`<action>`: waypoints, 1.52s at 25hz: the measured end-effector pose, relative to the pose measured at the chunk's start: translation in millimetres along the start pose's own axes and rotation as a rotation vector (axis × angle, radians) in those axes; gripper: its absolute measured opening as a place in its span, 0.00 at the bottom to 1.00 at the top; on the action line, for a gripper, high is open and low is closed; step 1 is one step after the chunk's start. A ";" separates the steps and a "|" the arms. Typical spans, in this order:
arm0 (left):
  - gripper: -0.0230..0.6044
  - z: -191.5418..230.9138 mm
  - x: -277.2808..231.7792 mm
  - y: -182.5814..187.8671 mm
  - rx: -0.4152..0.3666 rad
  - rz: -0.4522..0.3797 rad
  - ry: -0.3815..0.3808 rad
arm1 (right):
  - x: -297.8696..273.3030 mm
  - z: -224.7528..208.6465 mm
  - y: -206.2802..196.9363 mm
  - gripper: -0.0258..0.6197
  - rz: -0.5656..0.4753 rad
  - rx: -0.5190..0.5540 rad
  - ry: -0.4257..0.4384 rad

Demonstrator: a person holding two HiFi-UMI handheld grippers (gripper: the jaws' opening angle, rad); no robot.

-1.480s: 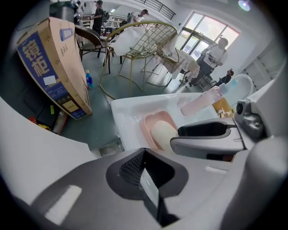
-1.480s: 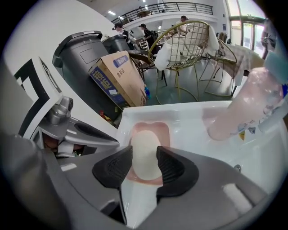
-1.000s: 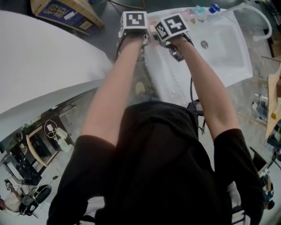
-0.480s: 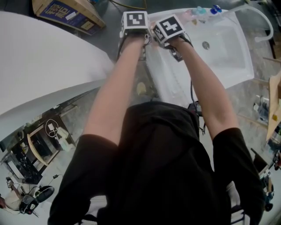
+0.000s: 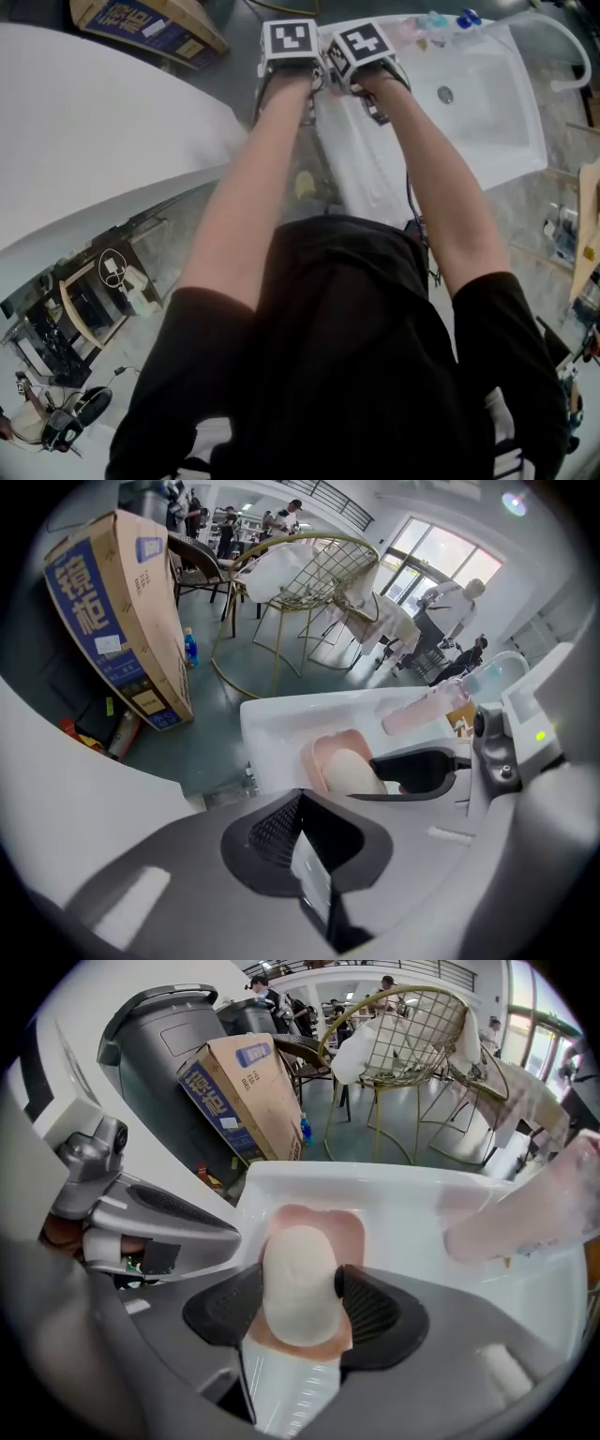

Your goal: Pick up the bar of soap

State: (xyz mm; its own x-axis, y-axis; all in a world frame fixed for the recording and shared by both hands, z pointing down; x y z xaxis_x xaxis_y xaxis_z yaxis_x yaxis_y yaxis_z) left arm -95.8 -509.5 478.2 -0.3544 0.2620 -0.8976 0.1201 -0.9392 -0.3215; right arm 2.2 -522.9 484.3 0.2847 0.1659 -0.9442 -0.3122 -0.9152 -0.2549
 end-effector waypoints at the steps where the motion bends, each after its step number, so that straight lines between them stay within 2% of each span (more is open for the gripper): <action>1: 0.03 0.4 0.2 -0.1 -0.005 -0.004 0.004 | -0.2 0.4 0.5 0.48 -0.004 -0.010 -0.002; 10: 0.03 -2.2 1.9 -2.5 -0.033 -0.005 0.017 | 7.1 -1.5 -0.1 0.46 -0.059 -0.058 -0.005; 12: 0.03 -0.5 2.7 -2.6 -0.028 -0.005 0.011 | 15.5 -3.5 6.4 0.40 -0.116 -0.081 -0.001; 14: 0.03 0.2 3.0 -2.5 -0.022 -0.009 0.014 | 24.0 -5.0 13.2 0.30 -0.149 -0.078 -0.006; 15: 0.03 0.0 3.0 -2.5 -0.023 -0.010 0.017 | 25.5 -5.3 14.5 0.29 -0.144 -0.066 -0.008; 19: 0.03 -1.7 3.4 -3.4 -0.029 -0.009 0.013 | 22.1 -7.2 9.6 0.34 -0.109 -0.036 0.005; 30: 0.03 -0.8 1.5 -0.2 -0.027 -0.017 -0.012 | 18.6 -7.8 7.9 0.35 -0.087 0.027 0.038; 33: 0.03 4.1 -2.3 0.0 -0.013 -0.009 -0.013 | 19.0 -7.2 5.0 0.44 -0.074 0.046 0.059; 35: 0.03 9.4 -6.7 1.5 -0.022 -0.004 0.005 | 15.0 -6.9 4.9 0.45 -0.080 0.059 0.039; 38: 0.03 3.8 -1.3 3.1 -0.020 -0.020 -0.016 | 7.4 -8.5 2.4 0.45 -0.075 0.094 -0.019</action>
State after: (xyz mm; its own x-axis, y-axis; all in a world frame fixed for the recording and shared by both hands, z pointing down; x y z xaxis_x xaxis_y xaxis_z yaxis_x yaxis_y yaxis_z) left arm -98.6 -513.6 479.5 -0.3713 0.2769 -0.8863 0.1316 -0.9292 -0.3454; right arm 11.3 -527.0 478.4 0.2933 0.2408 -0.9252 -0.3746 -0.8614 -0.3430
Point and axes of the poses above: the fingertips, and each gripper's own axes: x backward along the fingers, z to its left, y out of its top, the point moved 6 cm from there along x, backward along the fingers, and after that the axes turned 9 degrees about -x, right-handed, at the moved point
